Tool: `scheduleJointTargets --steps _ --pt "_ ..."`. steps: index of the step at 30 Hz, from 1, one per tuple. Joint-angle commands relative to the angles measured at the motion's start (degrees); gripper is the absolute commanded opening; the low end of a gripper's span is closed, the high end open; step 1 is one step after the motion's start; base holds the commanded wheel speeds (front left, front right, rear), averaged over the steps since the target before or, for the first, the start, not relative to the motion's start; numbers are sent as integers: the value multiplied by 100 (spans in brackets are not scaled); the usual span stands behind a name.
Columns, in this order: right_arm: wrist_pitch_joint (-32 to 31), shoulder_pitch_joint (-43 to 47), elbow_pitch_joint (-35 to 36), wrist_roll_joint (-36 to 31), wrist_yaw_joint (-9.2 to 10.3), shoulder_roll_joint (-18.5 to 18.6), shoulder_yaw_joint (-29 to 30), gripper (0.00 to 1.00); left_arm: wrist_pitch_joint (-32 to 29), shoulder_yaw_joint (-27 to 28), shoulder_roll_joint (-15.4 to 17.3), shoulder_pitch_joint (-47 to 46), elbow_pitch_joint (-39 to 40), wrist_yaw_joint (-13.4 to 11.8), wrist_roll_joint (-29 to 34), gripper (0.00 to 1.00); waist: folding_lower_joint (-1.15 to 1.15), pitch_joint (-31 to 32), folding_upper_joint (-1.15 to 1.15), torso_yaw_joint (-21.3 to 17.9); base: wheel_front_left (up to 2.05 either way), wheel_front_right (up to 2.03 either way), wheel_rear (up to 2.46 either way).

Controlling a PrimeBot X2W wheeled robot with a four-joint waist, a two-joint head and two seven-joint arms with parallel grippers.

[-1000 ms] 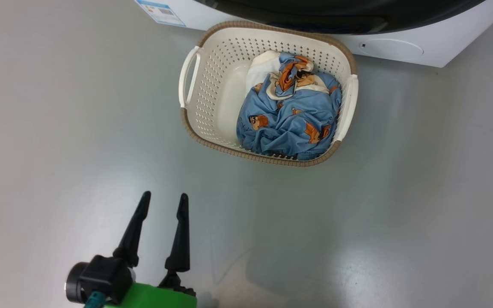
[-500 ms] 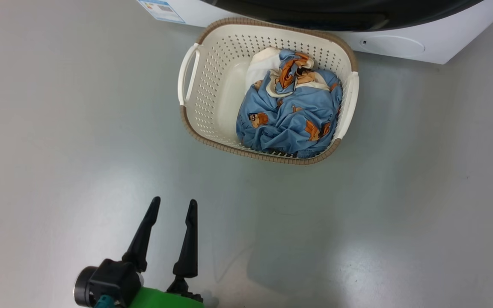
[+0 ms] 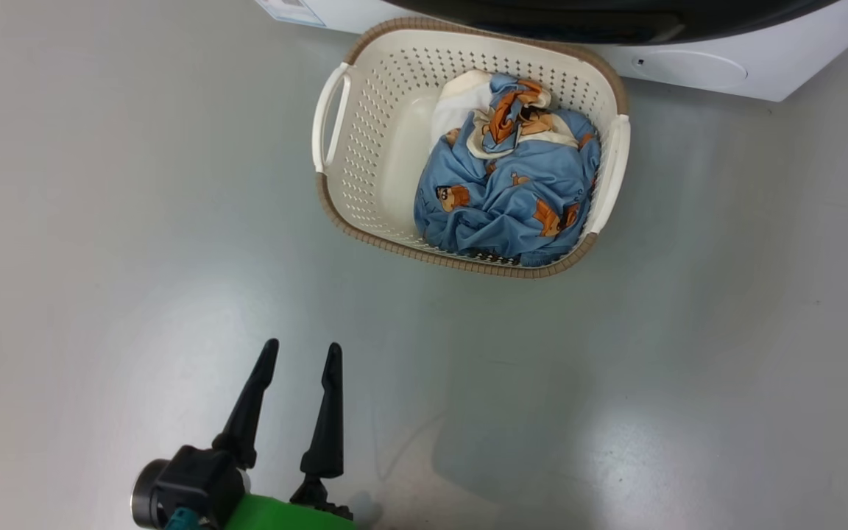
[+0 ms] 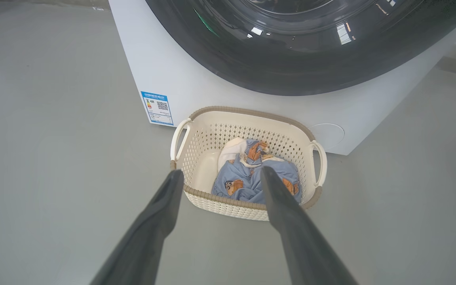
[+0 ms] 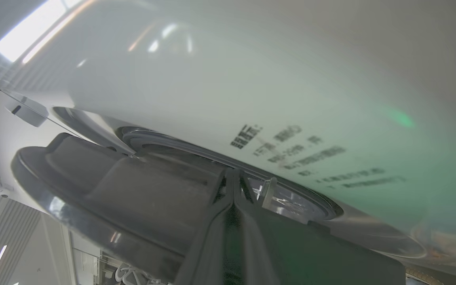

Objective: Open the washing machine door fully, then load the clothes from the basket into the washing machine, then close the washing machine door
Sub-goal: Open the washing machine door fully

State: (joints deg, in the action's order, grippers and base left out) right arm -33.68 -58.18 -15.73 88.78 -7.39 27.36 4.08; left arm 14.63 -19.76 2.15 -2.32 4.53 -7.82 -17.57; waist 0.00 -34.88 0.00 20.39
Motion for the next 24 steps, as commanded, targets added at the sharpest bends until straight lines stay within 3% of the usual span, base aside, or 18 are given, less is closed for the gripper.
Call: scheduleJointTargets --steps 1,24 --pt "-1 -67 166 -39 -10 34 -107 0 37 150 73 36 111 -29 -46 100 0 40 0 39 0 0 0" --pt "-360 15 246 142 -10 82 -419 0 37 278 73 -1 66 -37 -94 100 0 166 0 -16 0 0 0"
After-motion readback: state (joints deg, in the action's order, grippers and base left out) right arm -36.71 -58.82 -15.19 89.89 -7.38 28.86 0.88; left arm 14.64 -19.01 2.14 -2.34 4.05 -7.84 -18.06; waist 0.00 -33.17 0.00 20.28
